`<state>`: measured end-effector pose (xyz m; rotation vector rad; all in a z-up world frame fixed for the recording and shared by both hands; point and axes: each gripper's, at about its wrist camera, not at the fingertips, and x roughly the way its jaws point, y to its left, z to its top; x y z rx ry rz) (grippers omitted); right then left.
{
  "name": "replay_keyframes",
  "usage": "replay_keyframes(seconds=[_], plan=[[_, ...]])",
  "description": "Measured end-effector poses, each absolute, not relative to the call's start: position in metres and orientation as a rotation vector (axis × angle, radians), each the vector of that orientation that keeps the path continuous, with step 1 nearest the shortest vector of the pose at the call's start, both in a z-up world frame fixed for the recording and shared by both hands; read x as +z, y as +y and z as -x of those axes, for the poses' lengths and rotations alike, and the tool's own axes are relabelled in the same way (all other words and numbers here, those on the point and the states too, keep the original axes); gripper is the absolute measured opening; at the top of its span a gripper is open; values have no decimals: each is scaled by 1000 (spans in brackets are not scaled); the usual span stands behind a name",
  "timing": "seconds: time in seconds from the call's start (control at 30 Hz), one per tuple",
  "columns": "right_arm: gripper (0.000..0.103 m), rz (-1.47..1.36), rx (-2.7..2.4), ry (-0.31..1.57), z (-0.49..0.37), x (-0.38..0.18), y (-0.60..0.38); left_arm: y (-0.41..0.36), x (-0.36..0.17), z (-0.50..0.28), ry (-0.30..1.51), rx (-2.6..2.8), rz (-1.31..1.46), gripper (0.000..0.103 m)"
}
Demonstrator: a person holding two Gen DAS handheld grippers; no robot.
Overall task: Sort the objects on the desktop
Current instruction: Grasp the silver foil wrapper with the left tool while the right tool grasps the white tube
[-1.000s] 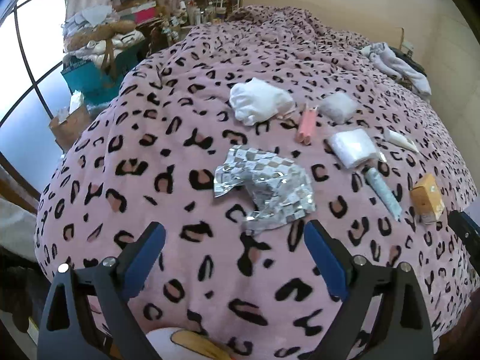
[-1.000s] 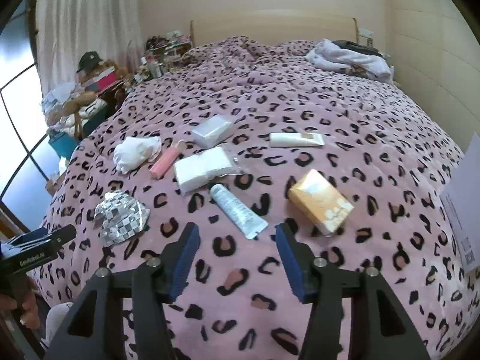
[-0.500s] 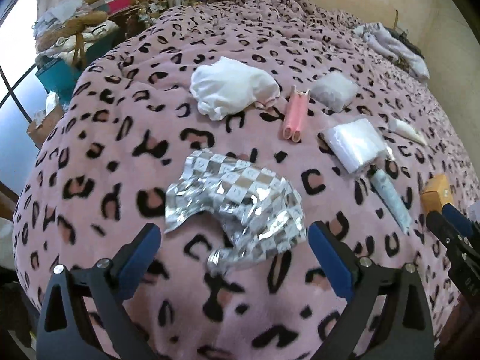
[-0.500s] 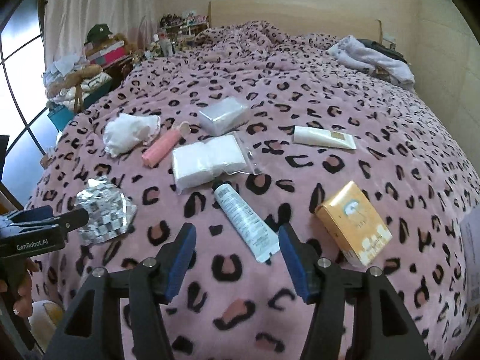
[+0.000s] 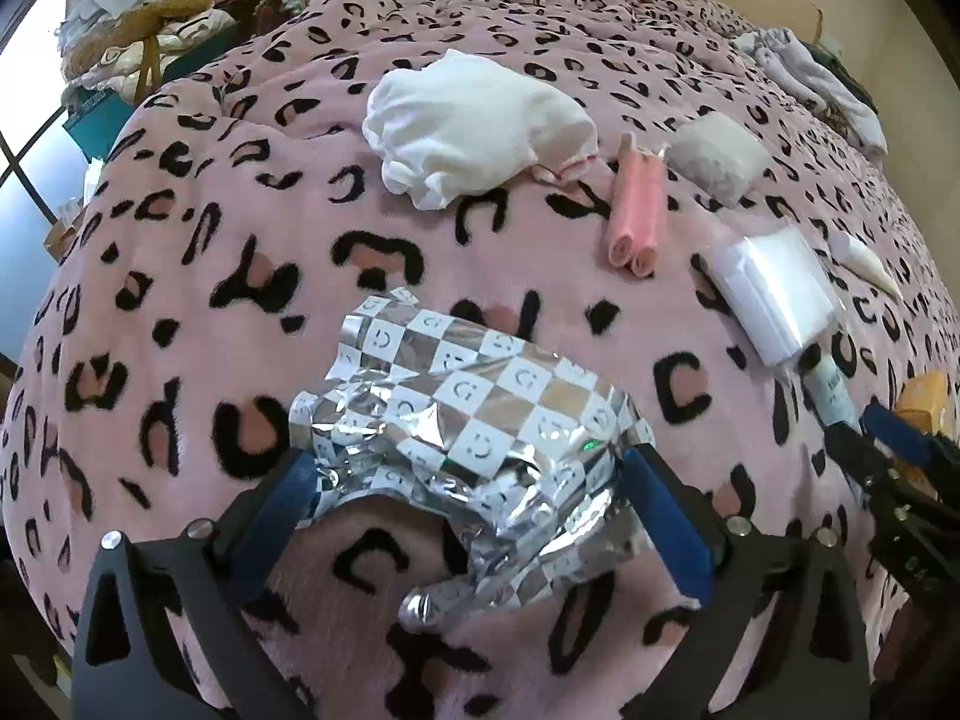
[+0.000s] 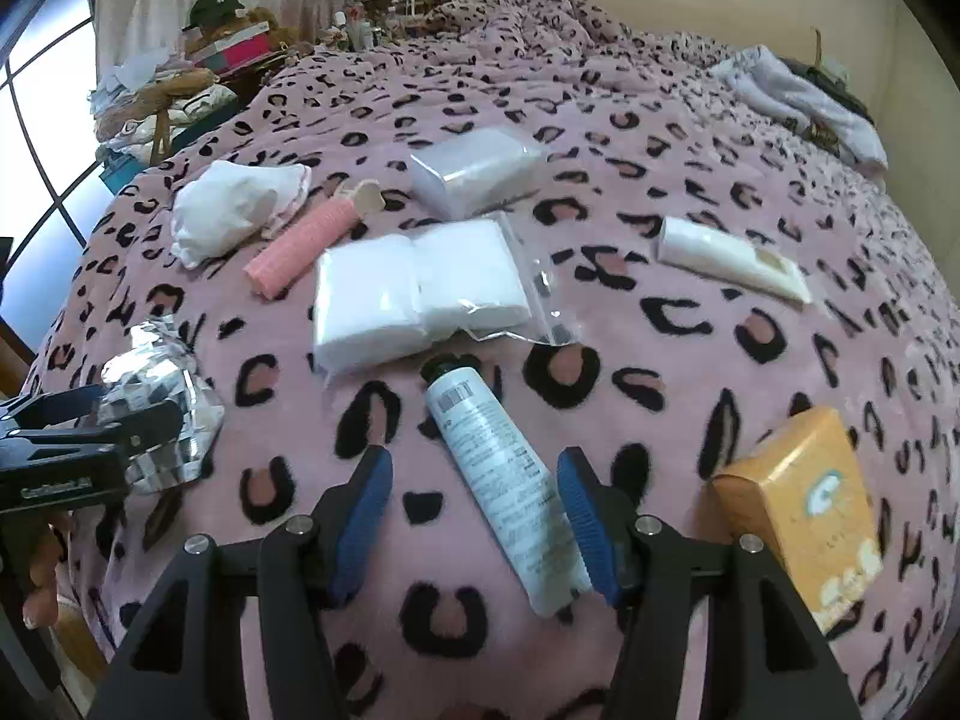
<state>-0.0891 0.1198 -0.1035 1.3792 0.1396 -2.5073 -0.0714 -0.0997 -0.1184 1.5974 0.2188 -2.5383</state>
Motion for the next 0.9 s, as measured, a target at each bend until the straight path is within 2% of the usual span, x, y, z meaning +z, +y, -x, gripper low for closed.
replay_keyframes(seconds=[0.23, 0.67, 0.9], plan=[[60, -1423, -2496, 142, 104, -122, 118, -96, -127, 79, 192, -2557, -1580, 103], [68, -1443, -2493, 154, 108, -134, 114, -88, -137, 84, 150, -2603, -1548, 103], [69, -1459, -2479, 139, 109, -138, 115, -84, -147, 87, 125, -2624, -1538, 103]])
